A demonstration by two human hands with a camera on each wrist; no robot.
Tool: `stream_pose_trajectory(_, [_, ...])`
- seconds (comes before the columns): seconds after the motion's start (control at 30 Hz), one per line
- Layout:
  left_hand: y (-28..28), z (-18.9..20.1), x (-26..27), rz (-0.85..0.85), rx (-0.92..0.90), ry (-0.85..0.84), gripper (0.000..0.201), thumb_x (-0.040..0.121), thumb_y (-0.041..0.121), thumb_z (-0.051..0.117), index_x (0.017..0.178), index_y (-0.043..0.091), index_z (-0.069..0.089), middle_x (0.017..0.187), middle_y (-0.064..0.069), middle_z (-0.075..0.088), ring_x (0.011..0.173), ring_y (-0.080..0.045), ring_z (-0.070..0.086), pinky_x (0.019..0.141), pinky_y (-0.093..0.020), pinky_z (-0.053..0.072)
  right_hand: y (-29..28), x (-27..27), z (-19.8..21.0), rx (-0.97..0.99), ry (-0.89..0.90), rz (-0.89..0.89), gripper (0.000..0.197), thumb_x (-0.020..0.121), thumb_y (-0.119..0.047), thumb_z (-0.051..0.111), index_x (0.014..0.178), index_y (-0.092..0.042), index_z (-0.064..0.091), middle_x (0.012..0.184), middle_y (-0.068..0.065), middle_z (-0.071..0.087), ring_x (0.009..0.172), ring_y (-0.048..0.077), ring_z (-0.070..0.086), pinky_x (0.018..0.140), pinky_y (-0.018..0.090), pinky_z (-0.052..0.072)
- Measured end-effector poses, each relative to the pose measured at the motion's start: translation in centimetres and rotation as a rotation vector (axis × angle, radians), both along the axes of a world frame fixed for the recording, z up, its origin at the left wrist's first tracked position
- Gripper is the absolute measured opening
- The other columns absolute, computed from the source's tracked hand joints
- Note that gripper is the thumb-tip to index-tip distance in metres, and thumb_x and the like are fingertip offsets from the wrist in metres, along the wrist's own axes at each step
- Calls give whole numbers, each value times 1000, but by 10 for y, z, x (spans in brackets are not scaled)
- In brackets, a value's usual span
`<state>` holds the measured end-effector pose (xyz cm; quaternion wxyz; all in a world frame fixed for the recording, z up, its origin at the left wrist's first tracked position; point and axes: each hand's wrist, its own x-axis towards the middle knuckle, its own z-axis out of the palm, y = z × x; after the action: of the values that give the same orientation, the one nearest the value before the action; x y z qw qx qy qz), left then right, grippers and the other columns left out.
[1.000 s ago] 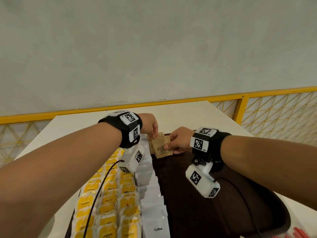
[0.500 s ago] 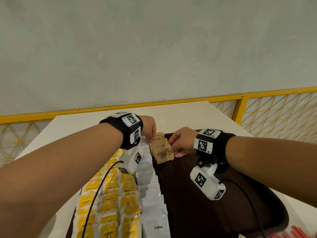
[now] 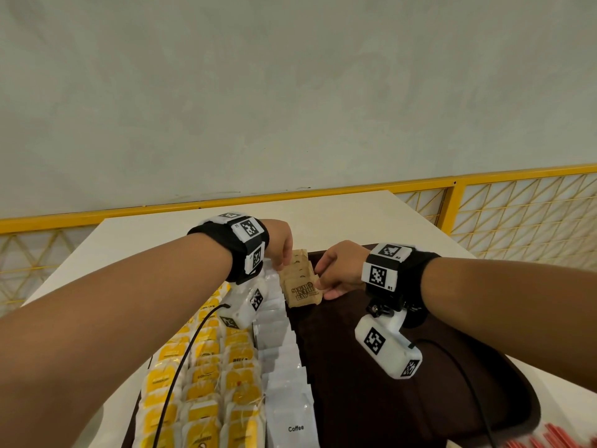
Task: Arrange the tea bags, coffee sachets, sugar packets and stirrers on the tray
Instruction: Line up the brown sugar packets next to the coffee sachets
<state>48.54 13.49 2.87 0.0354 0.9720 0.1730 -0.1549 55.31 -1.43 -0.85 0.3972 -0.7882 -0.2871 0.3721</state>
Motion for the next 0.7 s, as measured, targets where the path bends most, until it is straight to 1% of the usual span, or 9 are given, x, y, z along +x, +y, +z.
stream_pose_trajectory(0.07, [1,0,1,4,9,-31,18,83,14,70,101,11,72,107,1,66,90,-11,51,77,-22,40,0,2,0,-9,-31,15,19,79,8,70,88,-6,60,81,15,65,67,20,65,68,30,60])
stream_pose_trajectory(0.13, [3,2,1,19,9,-74,12,82,18,72,92,12,71,90,4,64,85,-11,53,64,-19,39,1,3,1,-29,-55,36,20,78,6,72,88,-7,61,80,14,66,65,18,64,69,29,60])
stream_pose_trajectory(0.17, [4,3,2,23,-3,-78,10,81,21,72,88,13,70,82,6,62,81,-10,53,61,-19,37,1,2,1,-38,-57,42,19,78,6,71,88,-7,61,80,14,66,65,18,64,68,29,59])
stream_pose_trajectory(0.23, [5,3,2,24,-34,-50,13,81,24,73,88,13,72,78,7,61,80,-9,52,66,-20,41,0,2,1,-53,-58,44,19,79,7,70,87,-8,60,81,14,65,64,19,64,67,28,58])
stream_pose_trajectory(0.3, [3,1,2,16,-38,-8,19,80,26,74,94,13,75,86,5,64,85,-10,54,78,-25,45,1,1,-1,-59,-55,32,20,80,8,69,87,-8,59,78,14,65,65,19,63,67,28,58])
stream_pose_trajectory(0.37, [0,-1,1,5,-32,15,21,80,27,74,97,14,75,90,4,65,87,-11,55,84,-27,46,1,0,-2,-59,-48,11,20,80,9,67,85,-8,58,78,14,64,67,20,63,68,29,58])
stream_pose_trajectory(0.47, [-4,-2,2,-14,-23,38,22,82,25,72,101,13,73,92,3,64,89,-12,55,85,-27,46,1,0,-3,-53,-42,-14,20,80,10,66,84,-8,57,83,16,63,72,23,63,71,30,58])
stream_pose_trajectory(0.57, [-6,-2,4,-25,-8,53,21,83,22,71,101,12,73,94,2,65,90,-13,56,85,-27,46,0,0,-1,-41,-22,-21,20,81,11,65,84,-7,57,84,17,63,71,22,63,71,29,58])
stream_pose_trajectory(0.7, [-8,-4,6,-1,19,63,27,83,26,71,105,9,72,96,0,64,89,-15,54,84,-28,46,0,0,-1,-40,-13,-32,20,82,11,65,81,-7,57,80,16,62,68,20,63,67,27,58])
